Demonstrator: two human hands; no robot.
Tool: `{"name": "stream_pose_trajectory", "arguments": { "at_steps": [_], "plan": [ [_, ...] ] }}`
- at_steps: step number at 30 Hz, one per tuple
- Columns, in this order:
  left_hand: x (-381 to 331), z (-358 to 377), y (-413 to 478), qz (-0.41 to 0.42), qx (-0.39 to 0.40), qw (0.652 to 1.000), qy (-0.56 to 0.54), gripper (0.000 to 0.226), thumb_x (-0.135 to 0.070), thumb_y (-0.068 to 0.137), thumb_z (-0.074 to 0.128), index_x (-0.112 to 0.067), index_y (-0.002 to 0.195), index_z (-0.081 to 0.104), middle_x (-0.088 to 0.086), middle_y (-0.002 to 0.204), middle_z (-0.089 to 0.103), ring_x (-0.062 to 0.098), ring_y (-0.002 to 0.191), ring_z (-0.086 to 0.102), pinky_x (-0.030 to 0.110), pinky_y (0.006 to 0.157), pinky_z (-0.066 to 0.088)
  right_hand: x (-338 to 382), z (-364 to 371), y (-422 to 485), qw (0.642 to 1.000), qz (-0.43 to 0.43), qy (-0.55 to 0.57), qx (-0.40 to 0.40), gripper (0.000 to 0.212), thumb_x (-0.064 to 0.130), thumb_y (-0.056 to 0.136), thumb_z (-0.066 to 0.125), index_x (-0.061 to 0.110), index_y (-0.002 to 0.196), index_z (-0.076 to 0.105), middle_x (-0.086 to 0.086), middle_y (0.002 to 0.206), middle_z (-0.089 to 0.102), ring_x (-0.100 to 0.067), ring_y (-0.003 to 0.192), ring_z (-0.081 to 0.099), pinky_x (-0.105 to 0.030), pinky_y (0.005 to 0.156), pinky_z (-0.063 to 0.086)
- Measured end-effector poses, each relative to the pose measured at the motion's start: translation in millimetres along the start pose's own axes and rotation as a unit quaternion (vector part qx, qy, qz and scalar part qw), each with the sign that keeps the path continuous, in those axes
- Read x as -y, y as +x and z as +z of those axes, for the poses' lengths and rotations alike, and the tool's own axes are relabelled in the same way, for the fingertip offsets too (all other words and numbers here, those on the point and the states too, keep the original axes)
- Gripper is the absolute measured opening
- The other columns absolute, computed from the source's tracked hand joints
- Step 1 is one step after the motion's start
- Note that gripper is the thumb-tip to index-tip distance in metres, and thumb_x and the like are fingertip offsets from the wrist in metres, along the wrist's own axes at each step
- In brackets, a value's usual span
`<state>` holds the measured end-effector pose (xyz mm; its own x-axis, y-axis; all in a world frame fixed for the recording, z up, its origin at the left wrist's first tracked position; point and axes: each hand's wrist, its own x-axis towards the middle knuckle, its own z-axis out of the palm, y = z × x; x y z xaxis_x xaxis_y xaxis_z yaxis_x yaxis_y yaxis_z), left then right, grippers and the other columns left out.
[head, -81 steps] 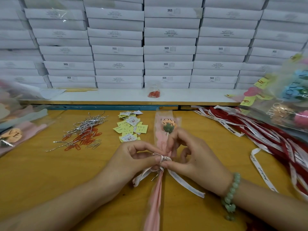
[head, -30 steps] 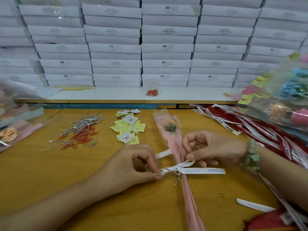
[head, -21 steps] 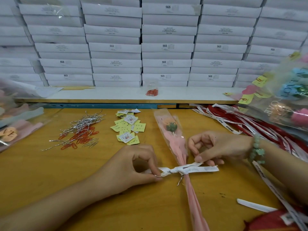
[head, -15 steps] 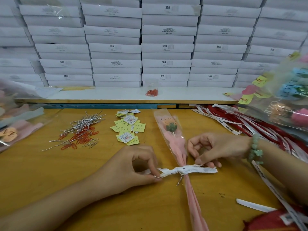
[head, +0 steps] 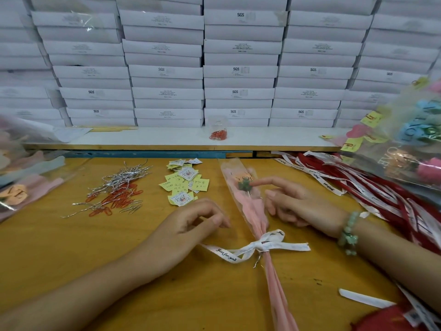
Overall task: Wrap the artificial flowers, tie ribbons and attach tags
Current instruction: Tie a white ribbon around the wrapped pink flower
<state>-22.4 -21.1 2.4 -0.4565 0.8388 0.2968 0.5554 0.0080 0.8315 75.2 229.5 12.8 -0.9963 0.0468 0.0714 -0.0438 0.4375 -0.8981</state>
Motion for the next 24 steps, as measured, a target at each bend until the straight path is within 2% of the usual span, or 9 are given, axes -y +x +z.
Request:
{"name": "stream_pose_trajectory", "arguments": {
  "at_steps": [3,6,8,12,14,17,20,24],
  "plan": [
    [-0.1,0.5,0.1,-0.008,0.028,1.0,0.009,0.027,-0.034,0.098,0.049,-0.021,0.101,0.072,-0.009,0.111,0.065,0.012,0.111,0.059,0.032,0.095,0.045,-0.4,1.2,0.2,0.999,-0.022,-0.033,0.02,0.04,0.049,0.089,0.048,0.043,0.129,0.054,-0.002,0.072,0.058,-0.005,0.047,0.041,-0.014,0.044,0.033],
    [-1.3,1.4,-0.6,-0.013,0.082,0.996,0.011,0.031,-0.035,0.097,0.047,-0.031,0.121,0.066,-0.021,0.131,0.056,0.0,0.125,0.05,0.014,0.099,0.039,-0.9,1.5,0.2,0.998,-0.017,-0.055,0.041,0.039,0.05,0.09,0.046,0.041,0.127,0.058,0.0,0.067,0.061,-0.006,0.046,0.042,-0.012,0.048,0.037],
    [-1.2,2.0,-0.8,-0.011,0.094,0.995,0.031,0.036,-0.038,0.096,0.046,-0.038,0.129,0.059,-0.028,0.136,0.05,-0.007,0.129,0.042,0.009,0.101,0.033,-0.7,1.2,0.3,0.998,-0.011,-0.046,0.051,0.038,0.048,0.092,0.046,0.037,0.125,0.06,-0.001,0.066,0.063,-0.006,0.046,0.042,-0.011,0.048,0.036],
    [0.3,3.1,-0.6,-0.027,0.066,0.997,0.038,0.037,-0.043,0.093,0.045,-0.044,0.13,0.054,-0.032,0.128,0.055,-0.008,0.124,0.047,0.009,0.099,0.036,0.0,2.2,-0.2,0.997,-0.005,-0.014,0.074,0.036,0.038,0.095,0.046,0.027,0.124,0.064,-0.005,0.069,0.066,-0.008,0.045,0.046,-0.01,0.047,0.036],
    [2.1,3.8,0.2,-0.034,0.053,0.997,0.051,0.038,-0.044,0.092,0.044,-0.044,0.129,0.052,-0.036,0.124,0.053,-0.013,0.121,0.046,0.004,0.095,0.034,0.8,2.5,-0.4,0.996,0.008,0.018,0.086,0.037,0.035,0.094,0.048,0.022,0.124,0.064,-0.008,0.072,0.068,-0.009,0.047,0.054,-0.009,0.043,0.036],
    [5.5,4.0,1.9,-0.045,0.035,0.996,0.075,0.039,-0.046,0.092,0.041,-0.045,0.129,0.052,-0.037,0.119,0.052,-0.014,0.117,0.045,0.002,0.092,0.033,3.8,1.8,-1.1,0.99,0.03,0.042,0.129,0.036,0.037,0.095,0.051,0.022,0.126,0.063,-0.013,0.083,0.072,-0.014,0.058,0.067,-0.011,0.034,0.03],
    [8.3,4.3,2.9,-0.041,0.015,0.995,0.089,0.038,-0.044,0.093,0.041,-0.037,0.124,0.06,-0.029,0.114,0.059,-0.009,0.114,0.05,0.005,0.092,0.034,7.2,0.4,-1.7,0.979,0.047,0.07,0.185,0.039,0.039,0.093,0.054,0.024,0.128,0.061,-0.015,0.094,0.074,-0.017,0.069,0.072,-0.011,0.034,0.032],
    [9.7,2.3,3.9,-0.029,-0.043,0.996,0.076,0.034,-0.043,0.091,0.043,-0.028,0.101,0.073,-0.016,0.093,0.068,0.002,0.099,0.061,0.017,0.087,0.043,8.7,-1.5,-1.8,0.957,0.056,0.105,0.263,0.043,0.035,0.096,0.05,0.019,0.136,0.054,-0.02,0.107,0.071,-0.02,0.078,0.073,-0.011,0.036,0.037]
  ]
}}
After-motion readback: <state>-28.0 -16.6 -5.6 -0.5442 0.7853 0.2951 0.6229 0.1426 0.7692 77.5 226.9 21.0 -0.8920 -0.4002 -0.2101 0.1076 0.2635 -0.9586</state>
